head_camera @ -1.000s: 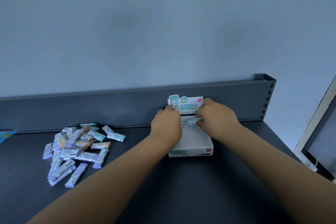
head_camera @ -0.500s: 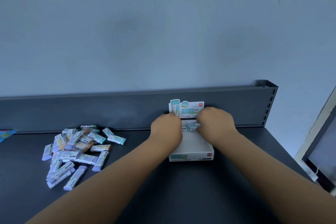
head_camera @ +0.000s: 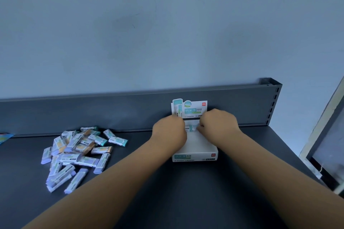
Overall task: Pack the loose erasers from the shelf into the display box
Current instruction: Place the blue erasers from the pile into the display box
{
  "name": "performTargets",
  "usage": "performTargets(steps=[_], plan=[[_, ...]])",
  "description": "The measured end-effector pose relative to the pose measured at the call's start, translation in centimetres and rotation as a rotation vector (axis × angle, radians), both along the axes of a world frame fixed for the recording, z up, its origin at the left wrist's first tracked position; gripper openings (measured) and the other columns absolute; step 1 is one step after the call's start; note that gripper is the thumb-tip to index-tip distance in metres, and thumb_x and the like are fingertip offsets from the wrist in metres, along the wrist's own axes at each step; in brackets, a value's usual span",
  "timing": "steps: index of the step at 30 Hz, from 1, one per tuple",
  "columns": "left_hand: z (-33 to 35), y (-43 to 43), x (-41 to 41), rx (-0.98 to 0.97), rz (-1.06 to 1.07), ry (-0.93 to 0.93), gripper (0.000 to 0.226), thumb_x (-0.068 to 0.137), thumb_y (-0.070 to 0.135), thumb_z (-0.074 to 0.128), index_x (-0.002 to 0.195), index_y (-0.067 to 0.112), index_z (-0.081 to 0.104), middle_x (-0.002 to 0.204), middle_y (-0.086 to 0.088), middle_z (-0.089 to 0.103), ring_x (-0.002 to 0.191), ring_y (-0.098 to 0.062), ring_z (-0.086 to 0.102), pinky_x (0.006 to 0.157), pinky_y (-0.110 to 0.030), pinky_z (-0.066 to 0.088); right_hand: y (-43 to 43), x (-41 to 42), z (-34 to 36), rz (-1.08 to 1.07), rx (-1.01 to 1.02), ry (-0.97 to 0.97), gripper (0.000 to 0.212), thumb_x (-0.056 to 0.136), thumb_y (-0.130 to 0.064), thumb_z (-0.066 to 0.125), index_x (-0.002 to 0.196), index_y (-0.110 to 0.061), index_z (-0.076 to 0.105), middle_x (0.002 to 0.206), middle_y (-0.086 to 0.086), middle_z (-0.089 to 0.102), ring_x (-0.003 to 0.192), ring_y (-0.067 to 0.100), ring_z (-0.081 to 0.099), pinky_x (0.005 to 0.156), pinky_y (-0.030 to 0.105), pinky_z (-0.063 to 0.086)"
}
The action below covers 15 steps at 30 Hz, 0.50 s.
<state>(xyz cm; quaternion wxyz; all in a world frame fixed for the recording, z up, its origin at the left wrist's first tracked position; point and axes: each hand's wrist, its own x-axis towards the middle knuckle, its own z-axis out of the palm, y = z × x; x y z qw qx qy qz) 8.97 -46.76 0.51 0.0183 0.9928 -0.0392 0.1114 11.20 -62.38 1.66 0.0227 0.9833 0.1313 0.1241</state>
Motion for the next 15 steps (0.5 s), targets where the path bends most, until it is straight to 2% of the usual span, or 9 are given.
performTargets(steps=[3, 7, 11, 15], plan=[[-0.2, 0.2, 0.2, -0.057, -0.004, -0.001, 0.016, 0.093, 0.020, 0.049, 0.078, 0.020, 0.050, 0.087, 0.001, 0.047, 0.074, -0.022, 0.050, 0.054, -0.028, 0.035, 0.2, -0.3, 0.2, 0.010, 0.015, 0.039, 0.038, 0.095, -0.044, 0.050, 0.066, -0.019, 0.048, 0.080, -0.003, 0.050, 0.075, 0.020, 0.055, 0.056, 0.026, 0.037], [-0.3, 0.0, 0.1, -0.062, 0.001, 0.016, 0.014, 0.094, 0.023, 0.049, 0.081, 0.018, 0.051, 0.089, 0.000, 0.049, 0.074, -0.022, 0.051, 0.050, -0.027, 0.031, 0.3, -1.1, 0.2, 0.001, 0.008, 0.084, 0.032, 0.096, -0.051, 0.050, 0.083, -0.022, 0.058, 0.090, -0.003, 0.050, 0.081, 0.020, 0.053, 0.064, 0.029, 0.042], [0.4, -0.2, -0.5, -0.001, -0.029, 0.063, 0.019, 0.094, 0.030, 0.051, 0.094, 0.016, 0.062, 0.095, -0.001, 0.050, 0.079, -0.022, 0.052, 0.059, -0.031, 0.041, 0.3, -1.8, 0.4, -0.035, 0.013, 0.169, 0.042, 0.097, -0.056, 0.045, 0.107, -0.022, 0.067, 0.096, -0.003, 0.048, 0.089, 0.019, 0.046, 0.069, 0.032, 0.042], [2.6, 0.7, -1.6, 0.076, -0.114, 0.101, 0.021, 0.093, 0.037, 0.051, 0.082, 0.020, 0.059, 0.095, -0.001, 0.059, 0.083, -0.023, 0.057, 0.062, -0.031, 0.043, -0.2, -3.2, 1.8, -0.028, 0.012, 0.194, 0.039, 0.095, -0.059, 0.043, 0.100, -0.028, 0.066, 0.102, -0.004, 0.058, 0.093, 0.019, 0.056, 0.069, 0.033, 0.046]])
